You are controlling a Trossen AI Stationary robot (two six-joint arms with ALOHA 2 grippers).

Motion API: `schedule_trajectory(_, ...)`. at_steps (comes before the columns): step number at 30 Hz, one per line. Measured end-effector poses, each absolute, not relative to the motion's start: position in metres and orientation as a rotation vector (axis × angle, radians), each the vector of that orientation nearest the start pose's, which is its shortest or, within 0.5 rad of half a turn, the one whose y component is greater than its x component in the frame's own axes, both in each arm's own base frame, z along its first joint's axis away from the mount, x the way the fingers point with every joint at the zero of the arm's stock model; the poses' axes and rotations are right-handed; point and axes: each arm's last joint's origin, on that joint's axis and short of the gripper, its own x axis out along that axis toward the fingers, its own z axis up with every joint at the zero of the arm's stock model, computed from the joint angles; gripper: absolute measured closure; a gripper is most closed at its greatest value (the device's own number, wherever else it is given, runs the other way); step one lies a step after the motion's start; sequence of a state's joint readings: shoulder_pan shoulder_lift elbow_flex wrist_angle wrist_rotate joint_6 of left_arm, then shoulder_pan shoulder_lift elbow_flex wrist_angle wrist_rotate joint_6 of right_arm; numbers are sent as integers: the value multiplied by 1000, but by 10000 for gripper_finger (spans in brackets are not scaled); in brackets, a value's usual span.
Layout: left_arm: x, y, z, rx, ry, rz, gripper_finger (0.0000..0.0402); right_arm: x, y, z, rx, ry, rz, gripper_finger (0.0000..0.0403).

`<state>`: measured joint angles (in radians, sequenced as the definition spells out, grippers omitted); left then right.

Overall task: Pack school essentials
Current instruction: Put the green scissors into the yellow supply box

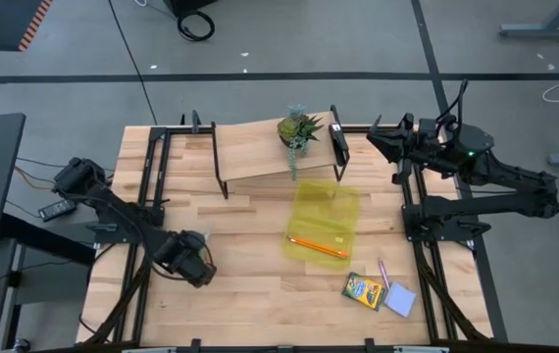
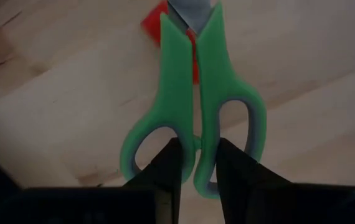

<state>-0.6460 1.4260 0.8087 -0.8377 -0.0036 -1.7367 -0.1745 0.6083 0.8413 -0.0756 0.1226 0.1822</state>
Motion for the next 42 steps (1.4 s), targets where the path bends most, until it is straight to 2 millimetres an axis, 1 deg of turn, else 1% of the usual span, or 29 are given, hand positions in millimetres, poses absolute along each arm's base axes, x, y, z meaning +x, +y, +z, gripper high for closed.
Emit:
schedule_trajectory(4, 190, -135, 178, -920, 1331, 670, 333, 122, -25, 384, 178, -180, -281, 380)
schedule_trajectory(9, 204, -126, 179, -918, 1302, 587, 330, 122, -25, 384, 183, -180, -264, 380)
schedule_trajectory(13, 221, -115, 179, -924, 1243, 507, 332, 122, -25, 384, 191, -181, -262, 380)
schedule_trajectory(17, 243, -106, 169, -939, 1207, 437, 331, 121, -24, 385, 205, -184, -248, 380)
schedule_trajectory(21, 269, -103, 159, -932, 1207, 385, 332, 117, -23, 392, 204, -187, -224, 380)
schedule_trajectory(27, 320, -107, 166, -824, 1210, 320, 331, 104, -20, 410, 157, -122, -224, 380)
schedule_trajectory(30, 345, -106, 173, -752, 1221, 290, 332, 98, -19, 419, 127, -119, -221, 380)
schedule_trajectory(33, 367, -101, 180, -678, 1250, 271, 332, 93, -18, 426, 110, -118, -215, 380)
schedule_trajectory(37, 395, -90, 193, -593, 1249, 225, 330, 92, -17, 425, 114, -98, -206, 380)
schedule_trajectory(42, 421, -73, 207, -484, 1266, 174, 332, 92, -17, 425, 120, -95, -182, 380)
